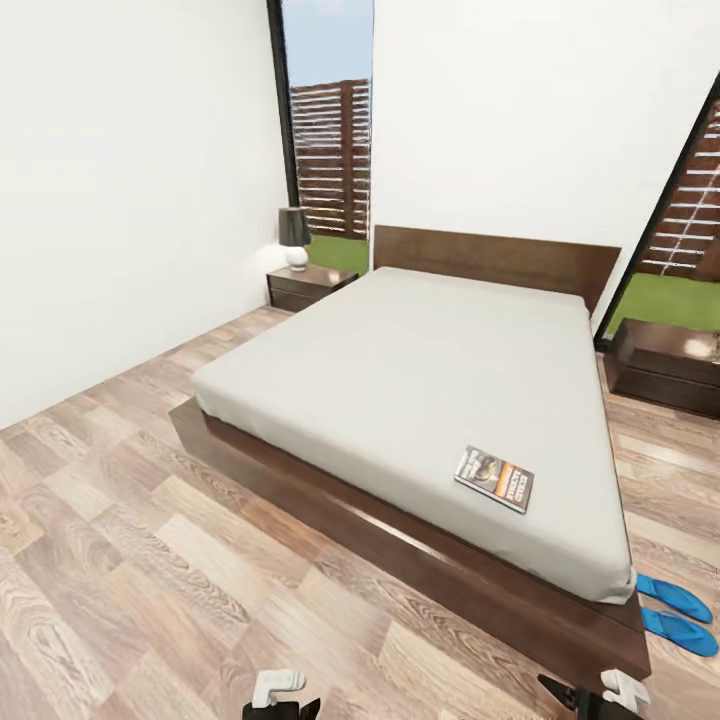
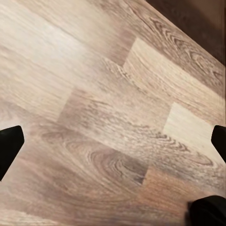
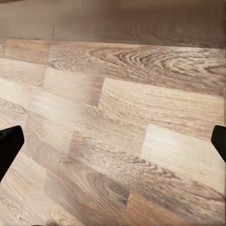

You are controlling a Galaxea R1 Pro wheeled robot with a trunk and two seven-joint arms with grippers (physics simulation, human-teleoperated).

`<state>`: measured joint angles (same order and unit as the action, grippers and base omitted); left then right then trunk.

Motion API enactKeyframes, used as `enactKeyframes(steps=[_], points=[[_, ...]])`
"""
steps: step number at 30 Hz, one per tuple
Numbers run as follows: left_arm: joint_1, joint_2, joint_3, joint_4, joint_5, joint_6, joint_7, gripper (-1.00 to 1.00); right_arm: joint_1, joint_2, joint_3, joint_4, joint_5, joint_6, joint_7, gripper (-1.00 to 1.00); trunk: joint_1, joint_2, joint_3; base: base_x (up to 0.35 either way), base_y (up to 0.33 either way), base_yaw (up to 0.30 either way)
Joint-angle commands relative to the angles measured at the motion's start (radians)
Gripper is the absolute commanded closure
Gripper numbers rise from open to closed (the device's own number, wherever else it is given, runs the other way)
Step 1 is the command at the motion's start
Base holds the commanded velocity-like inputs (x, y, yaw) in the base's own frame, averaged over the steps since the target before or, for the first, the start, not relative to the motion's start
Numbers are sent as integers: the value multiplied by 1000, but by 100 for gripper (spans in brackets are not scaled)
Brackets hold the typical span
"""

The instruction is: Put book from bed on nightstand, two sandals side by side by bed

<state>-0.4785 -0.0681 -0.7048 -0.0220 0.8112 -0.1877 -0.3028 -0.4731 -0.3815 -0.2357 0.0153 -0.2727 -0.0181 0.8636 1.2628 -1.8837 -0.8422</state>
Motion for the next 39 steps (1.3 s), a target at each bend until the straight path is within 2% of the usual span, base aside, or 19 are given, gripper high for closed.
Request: enactKeyframes(steps=[1, 16, 21, 34, 39], points=[[-1, 0, -8, 2, 9, -4, -4, -100, -1, 0, -2, 2, 0, -2, 3, -100, 0, 0, -2, 0, 0, -232], [0, 0, -8, 2, 9, -4, -4, -100, -1, 1, -2, 2, 0, -2, 3, -100, 0, 0, -11, 2, 2, -232], [0, 0, -8, 2, 9, -3, -4, -100, -1, 1, -2, 2, 0, -2, 3, -100, 0, 0, -15, 157, 147, -205], [0, 0, -8, 2, 9, -3, -4, -100, -1, 1, -2, 0, 0, -2, 5, -100, 0, 0, -15, 214, 208, -19], [0, 0, -8, 2, 9, -4, -4, -100, -1, 1, -2, 0, 0, -2, 5, -100, 0, 0, -15, 59, 56, 0]])
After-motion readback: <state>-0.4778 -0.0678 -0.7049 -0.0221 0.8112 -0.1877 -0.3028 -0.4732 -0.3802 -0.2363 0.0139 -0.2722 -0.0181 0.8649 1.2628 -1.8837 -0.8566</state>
